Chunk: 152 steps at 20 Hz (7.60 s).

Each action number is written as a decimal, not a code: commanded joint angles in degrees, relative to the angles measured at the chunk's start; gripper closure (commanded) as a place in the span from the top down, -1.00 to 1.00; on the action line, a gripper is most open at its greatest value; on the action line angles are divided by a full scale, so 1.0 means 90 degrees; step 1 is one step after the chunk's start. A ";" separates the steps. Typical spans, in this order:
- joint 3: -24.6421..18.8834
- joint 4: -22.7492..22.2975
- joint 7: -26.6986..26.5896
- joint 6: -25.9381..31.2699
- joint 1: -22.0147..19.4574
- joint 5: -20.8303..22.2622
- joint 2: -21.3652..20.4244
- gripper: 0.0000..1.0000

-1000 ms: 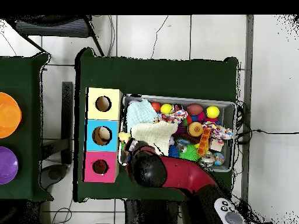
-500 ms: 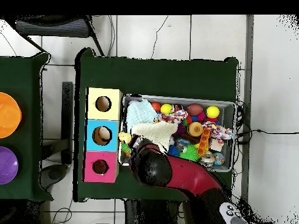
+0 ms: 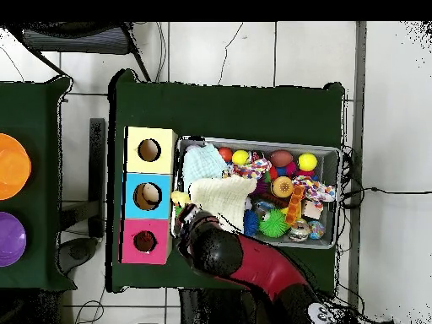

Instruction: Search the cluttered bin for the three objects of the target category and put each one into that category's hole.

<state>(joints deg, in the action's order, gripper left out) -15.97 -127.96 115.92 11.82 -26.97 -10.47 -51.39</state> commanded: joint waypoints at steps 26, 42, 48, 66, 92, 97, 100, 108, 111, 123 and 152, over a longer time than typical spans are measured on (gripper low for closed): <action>-0.1236 -0.0598 0.2078 -0.1069 -0.0192 -0.1581 0.0841 1.00; -0.0406 0.0489 0.1143 -0.1175 0.0300 -0.1248 0.1685 1.00; -0.0489 0.0528 0.1099 -0.1278 0.0129 -0.1147 0.1776 1.00; -0.0983 0.0557 0.1295 -0.1000 -0.0141 -0.1277 0.1493 1.00; 0.0408 0.1394 0.1154 0.0644 0.0909 -0.1340 0.0581 1.00; 0.0267 0.1478 0.1048 0.0306 0.0744 -0.1273 0.0870 1.00; 0.0272 0.1595 0.0973 0.0209 0.0694 -0.1196 0.1062 1.00; 0.0612 0.1991 0.0800 0.0437 0.0772 -0.0973 0.1468 1.00; 0.0696 0.1997 0.0801 0.0555 0.0843 -0.0934 0.1528 1.00; 0.1409 0.2067 0.0904 0.1873 0.1331 -0.0715 0.1166 1.00; 0.0704 0.1500 0.0916 0.0987 0.0930 -0.1108 0.1275 1.00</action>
<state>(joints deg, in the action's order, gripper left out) -3.67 -113.50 117.84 24.78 -17.08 -18.71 -42.14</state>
